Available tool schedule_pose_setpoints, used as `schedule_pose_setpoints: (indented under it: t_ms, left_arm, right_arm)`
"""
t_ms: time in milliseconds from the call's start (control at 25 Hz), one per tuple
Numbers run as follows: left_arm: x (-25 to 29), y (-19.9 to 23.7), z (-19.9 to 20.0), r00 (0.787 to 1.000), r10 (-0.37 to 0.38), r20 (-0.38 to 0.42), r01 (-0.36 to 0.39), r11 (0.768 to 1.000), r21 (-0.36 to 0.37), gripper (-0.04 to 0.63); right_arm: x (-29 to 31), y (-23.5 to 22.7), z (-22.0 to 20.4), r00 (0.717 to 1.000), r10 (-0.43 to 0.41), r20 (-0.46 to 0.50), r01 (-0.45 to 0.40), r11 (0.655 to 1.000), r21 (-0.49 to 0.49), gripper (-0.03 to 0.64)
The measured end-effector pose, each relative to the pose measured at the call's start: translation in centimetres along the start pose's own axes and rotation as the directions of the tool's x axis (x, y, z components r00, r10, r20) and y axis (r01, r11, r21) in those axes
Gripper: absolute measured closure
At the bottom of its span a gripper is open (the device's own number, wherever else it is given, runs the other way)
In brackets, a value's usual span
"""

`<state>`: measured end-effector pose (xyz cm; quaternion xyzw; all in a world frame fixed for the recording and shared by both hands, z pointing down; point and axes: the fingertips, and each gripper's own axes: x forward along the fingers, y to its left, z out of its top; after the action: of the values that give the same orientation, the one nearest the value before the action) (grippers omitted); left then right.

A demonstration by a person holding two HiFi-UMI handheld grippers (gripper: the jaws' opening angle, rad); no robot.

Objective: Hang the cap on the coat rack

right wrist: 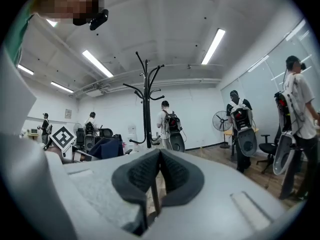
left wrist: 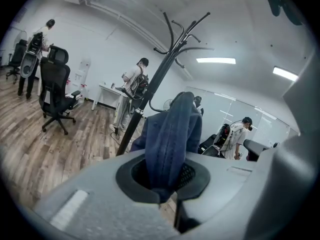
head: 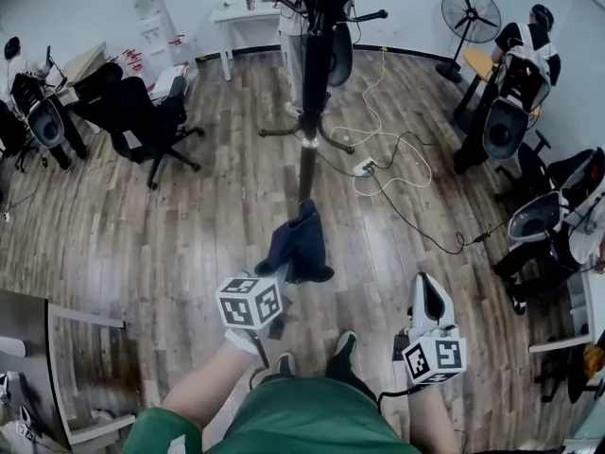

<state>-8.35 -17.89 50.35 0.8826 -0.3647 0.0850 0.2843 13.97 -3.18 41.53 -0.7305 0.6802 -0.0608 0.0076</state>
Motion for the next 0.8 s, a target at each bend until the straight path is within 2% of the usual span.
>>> schedule_pose_setpoints:
  t_ms: [360,800]
  left_arm:
    - [7.3,-2.1,1.6,0.987,0.156,0.025,-0.156,0.988,-0.012,0.572]
    - [14.8,-3.9,1.7,0.955,0.294,0.022,-0.292,0.954,-0.069,0.572]
  right_arm:
    - [6.1,-8.3,1.1,0.995,0.100,0.013,-0.100,0.995,0.028,0.615]
    - [10.2,-15.7,0.7,0.984,0.178,-0.010,-0.177,0.982,0.064,0.615]
